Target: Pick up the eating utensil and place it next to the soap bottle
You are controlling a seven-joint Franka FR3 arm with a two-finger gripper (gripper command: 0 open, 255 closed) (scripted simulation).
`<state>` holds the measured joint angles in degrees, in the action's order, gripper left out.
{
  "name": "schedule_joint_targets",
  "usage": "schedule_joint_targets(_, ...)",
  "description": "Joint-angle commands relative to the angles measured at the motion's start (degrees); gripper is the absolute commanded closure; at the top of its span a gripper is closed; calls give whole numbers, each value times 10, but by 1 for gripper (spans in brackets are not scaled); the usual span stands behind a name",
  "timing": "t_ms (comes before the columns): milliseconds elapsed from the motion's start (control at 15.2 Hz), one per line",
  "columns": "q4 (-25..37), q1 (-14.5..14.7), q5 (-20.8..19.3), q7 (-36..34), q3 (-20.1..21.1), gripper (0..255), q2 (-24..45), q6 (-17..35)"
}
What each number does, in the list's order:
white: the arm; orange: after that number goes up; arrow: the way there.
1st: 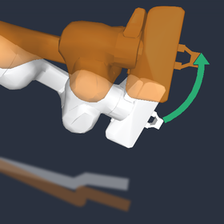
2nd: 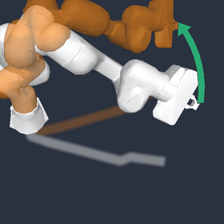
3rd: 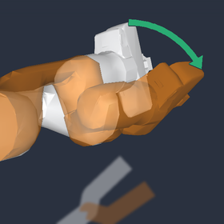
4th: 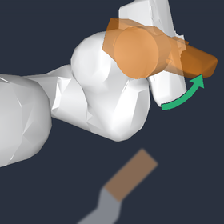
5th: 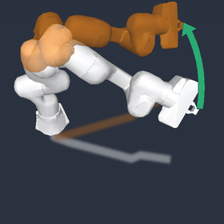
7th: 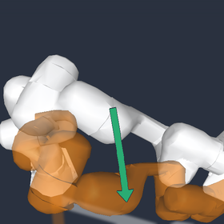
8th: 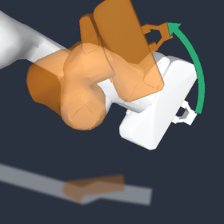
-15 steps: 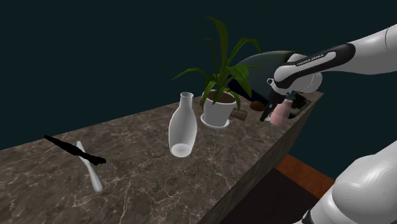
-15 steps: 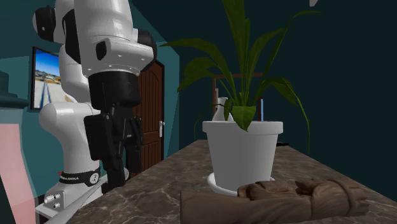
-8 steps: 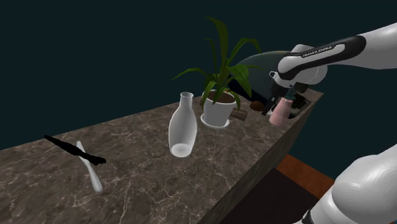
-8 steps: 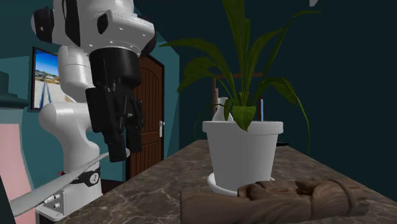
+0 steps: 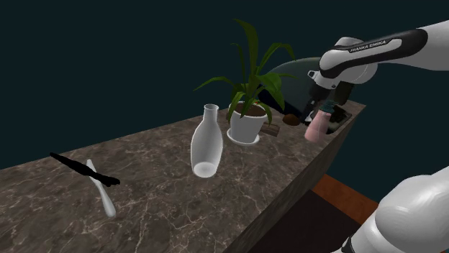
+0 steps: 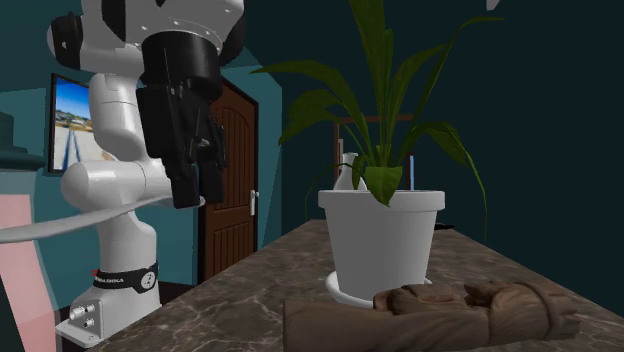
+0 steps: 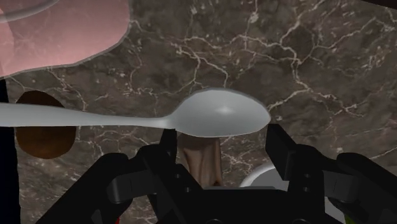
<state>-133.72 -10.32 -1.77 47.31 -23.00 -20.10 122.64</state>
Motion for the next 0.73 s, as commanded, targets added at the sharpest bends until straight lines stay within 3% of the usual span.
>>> schedule_joint_targets(0,12,-1,-1,-2,2,255,-5,-16)
schedule_joint_targets(660,78,0,-4,-11,11,255,-18,-95)
